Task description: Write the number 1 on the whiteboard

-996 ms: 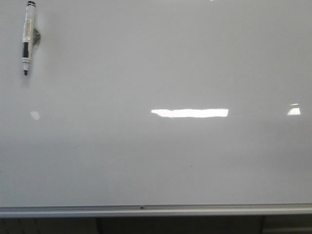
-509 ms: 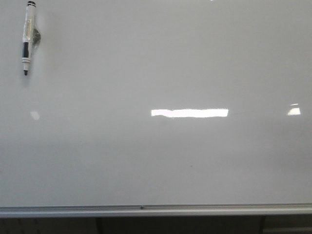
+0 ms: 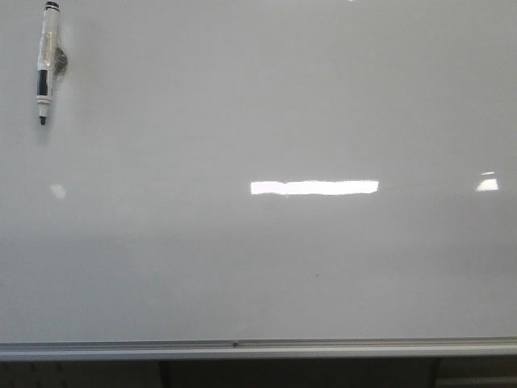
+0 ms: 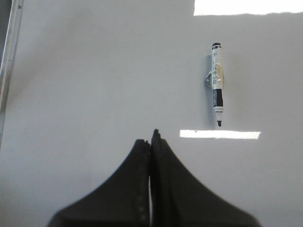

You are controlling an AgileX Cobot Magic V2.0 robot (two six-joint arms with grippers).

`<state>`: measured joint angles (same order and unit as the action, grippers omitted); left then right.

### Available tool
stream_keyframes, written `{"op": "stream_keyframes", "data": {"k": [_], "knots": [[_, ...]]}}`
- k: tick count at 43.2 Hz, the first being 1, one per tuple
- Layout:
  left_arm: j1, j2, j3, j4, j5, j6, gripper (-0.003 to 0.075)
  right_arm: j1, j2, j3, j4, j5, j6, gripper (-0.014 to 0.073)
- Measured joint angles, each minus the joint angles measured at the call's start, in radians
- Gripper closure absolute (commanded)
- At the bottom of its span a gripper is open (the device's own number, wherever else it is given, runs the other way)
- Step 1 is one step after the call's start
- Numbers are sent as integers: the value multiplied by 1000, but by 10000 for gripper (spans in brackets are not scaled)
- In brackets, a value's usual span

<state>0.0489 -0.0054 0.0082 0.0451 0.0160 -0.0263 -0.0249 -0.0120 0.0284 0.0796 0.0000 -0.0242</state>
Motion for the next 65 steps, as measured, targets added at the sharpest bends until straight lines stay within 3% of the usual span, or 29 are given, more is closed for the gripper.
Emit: {"op": "stream_keyframes", "data": {"k": [10, 18, 34, 49, 60, 65], "knots": [[0, 0, -29, -6, -35, 0, 741, 0, 0, -109, 0, 27, 0, 663], [0, 0, -216, -6, -16, 0, 741, 0, 11, -315, 0, 179, 0, 663], [0, 218, -596, -6, 341, 0, 741, 0, 298, -661, 0, 468, 0, 663], [0, 408, -622, -6, 579, 0, 741, 0, 493, -683, -2, 594, 0, 663], [0, 503, -622, -8, 622, 0, 741, 0, 576, -683, -2, 638, 0, 658], [0, 530, -622, -8, 644, 0, 738, 0, 597, -683, -2, 642, 0, 568]]}}
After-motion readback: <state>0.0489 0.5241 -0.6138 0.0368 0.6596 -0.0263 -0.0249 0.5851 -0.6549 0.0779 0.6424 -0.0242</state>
